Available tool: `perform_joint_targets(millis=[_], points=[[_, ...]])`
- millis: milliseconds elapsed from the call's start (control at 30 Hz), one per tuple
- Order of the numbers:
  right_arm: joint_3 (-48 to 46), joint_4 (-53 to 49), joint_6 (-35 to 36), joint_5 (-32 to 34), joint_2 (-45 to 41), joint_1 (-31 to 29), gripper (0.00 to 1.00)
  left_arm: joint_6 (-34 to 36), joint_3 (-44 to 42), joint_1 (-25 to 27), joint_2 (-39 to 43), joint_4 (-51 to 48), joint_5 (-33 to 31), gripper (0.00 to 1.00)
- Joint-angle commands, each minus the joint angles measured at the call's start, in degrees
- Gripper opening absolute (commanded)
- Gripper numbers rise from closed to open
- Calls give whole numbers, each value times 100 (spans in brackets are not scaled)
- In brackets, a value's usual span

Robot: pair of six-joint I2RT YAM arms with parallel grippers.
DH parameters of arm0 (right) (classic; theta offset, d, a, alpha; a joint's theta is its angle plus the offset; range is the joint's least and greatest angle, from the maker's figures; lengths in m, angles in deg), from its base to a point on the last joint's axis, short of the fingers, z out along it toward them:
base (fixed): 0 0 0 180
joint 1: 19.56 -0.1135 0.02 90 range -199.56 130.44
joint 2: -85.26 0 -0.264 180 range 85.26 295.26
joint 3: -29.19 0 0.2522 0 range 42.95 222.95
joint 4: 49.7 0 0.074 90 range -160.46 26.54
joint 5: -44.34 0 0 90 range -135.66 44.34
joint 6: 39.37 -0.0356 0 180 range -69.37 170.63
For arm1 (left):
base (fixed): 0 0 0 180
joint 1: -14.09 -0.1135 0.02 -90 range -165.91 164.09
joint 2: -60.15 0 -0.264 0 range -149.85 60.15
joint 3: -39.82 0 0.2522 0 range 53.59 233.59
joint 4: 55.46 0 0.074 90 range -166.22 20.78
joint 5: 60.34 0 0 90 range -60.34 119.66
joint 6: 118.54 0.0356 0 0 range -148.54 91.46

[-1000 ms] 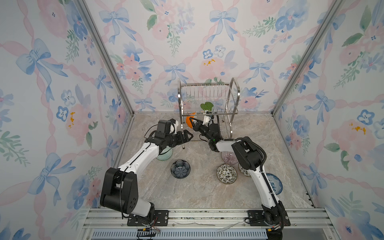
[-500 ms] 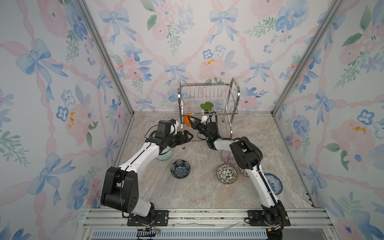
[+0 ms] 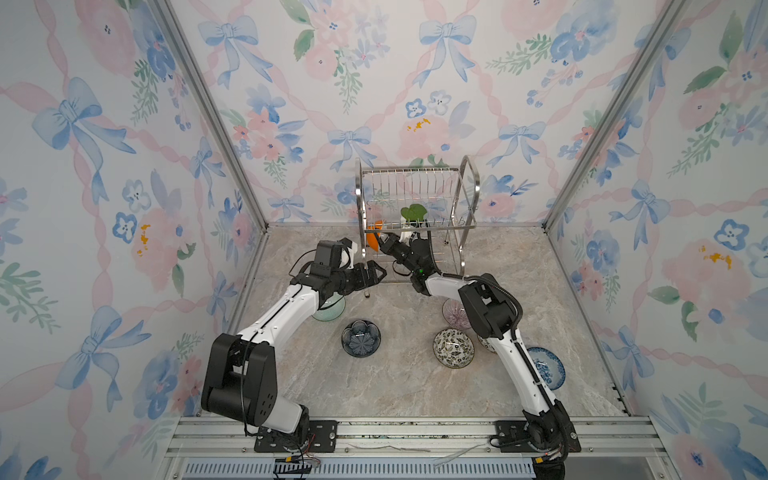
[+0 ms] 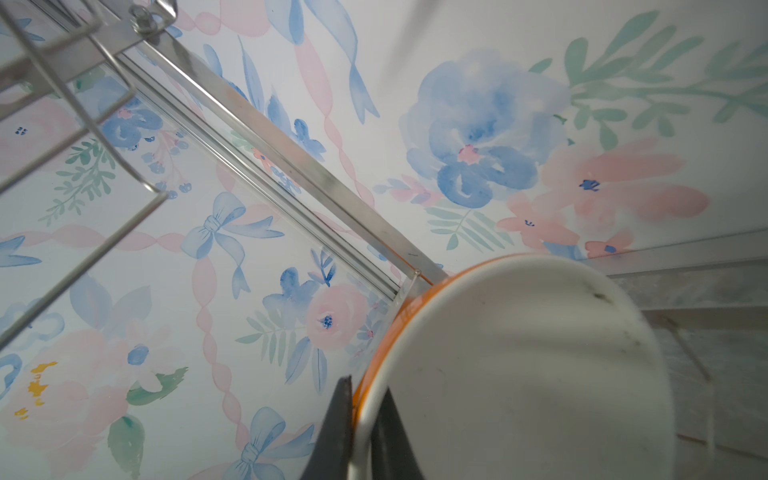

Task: Load the bowls into the dish rack
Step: 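Lower white bowl upright into a rack slot with right gripper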

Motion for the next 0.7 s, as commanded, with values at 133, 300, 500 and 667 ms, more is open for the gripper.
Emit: perform_joint_targets(millis=[133,300,500,667], points=[[210,-215,-115,-105,284,35,0,157,46,21,-53,69,4,98],[242,-429,-95,-58,328,63,0,164,39,16,-55,57,10,98],[33,-265,-279,-87,287,135,0,164,37,16,-60,72,7,98],[-80,-307,-241,-162,199,157,2,155,64,12,-78,69,18,98]])
